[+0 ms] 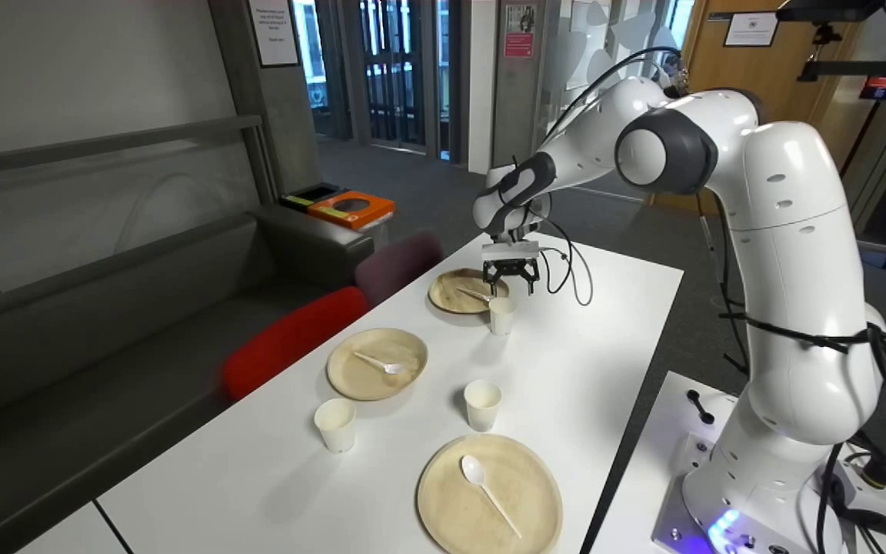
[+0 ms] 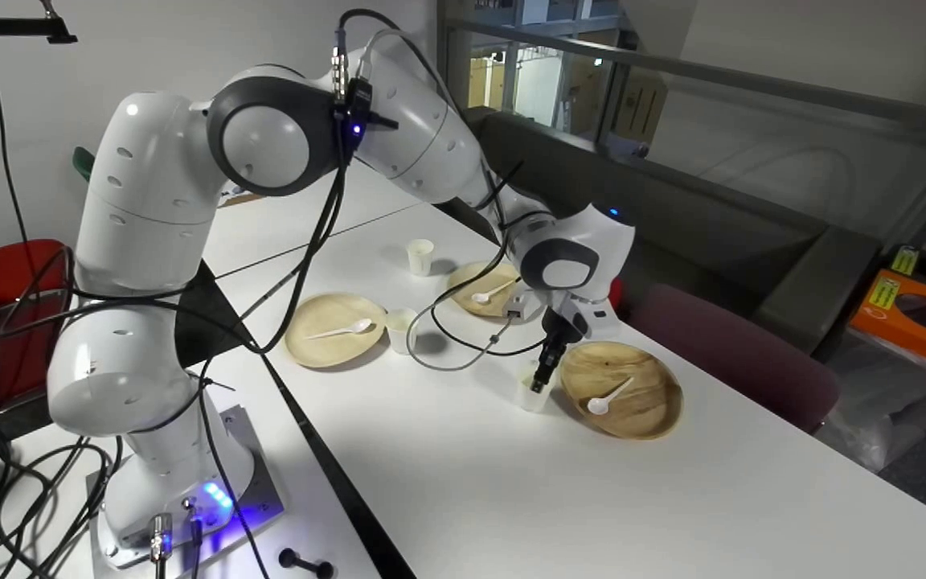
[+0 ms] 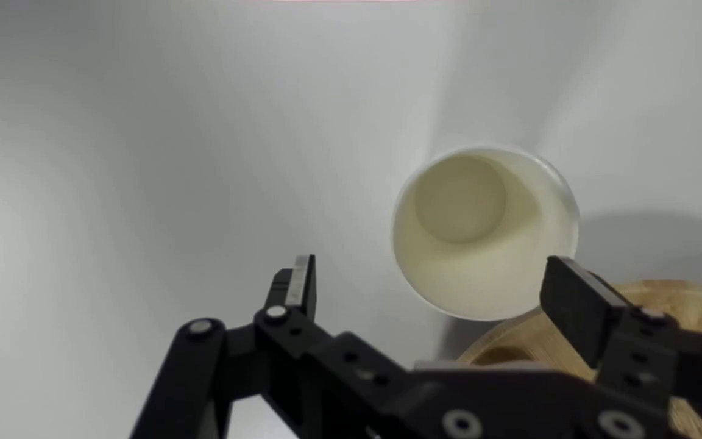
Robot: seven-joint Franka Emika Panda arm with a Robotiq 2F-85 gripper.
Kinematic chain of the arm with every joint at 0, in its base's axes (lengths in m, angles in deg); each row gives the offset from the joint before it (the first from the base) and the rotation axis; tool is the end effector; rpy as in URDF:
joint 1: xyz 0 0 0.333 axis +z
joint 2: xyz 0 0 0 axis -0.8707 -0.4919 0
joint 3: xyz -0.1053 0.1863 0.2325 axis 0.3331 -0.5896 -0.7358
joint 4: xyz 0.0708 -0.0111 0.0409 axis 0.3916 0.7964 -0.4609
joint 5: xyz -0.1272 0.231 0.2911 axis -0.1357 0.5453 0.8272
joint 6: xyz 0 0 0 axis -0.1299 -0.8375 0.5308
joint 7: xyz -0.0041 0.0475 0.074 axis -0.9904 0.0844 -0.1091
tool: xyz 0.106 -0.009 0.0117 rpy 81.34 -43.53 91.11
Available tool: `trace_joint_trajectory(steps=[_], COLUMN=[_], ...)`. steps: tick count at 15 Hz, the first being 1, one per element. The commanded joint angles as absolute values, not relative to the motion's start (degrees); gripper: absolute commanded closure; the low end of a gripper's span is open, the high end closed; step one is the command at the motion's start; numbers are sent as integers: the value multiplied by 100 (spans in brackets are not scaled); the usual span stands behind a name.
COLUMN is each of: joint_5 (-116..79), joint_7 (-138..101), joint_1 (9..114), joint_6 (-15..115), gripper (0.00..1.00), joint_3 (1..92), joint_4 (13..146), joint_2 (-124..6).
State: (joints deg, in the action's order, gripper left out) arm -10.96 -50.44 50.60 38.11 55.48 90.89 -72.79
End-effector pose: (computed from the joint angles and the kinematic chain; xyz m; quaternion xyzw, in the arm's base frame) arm 0.5881 -0.2310 0.2437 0.8582 -0.5052 -0.0841 0.0336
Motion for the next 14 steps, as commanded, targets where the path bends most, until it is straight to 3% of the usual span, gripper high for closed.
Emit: trace_joint_trajectory(steps=[1,12,13,14], joint_5=[-1184,-1143,-1153,-1158], joint_7=[-5091,-5193,-5180,-5172], joint_1=[5119,5192,5202,5215], joint_6=[3732,3727,3719,3721], gripper=[0,0,7,27], joint_3=[5711,5775,5773,5772], joint_4=[9032,9035,9036,9040], joint_2=[-7399,-7541,-7543,-7542])
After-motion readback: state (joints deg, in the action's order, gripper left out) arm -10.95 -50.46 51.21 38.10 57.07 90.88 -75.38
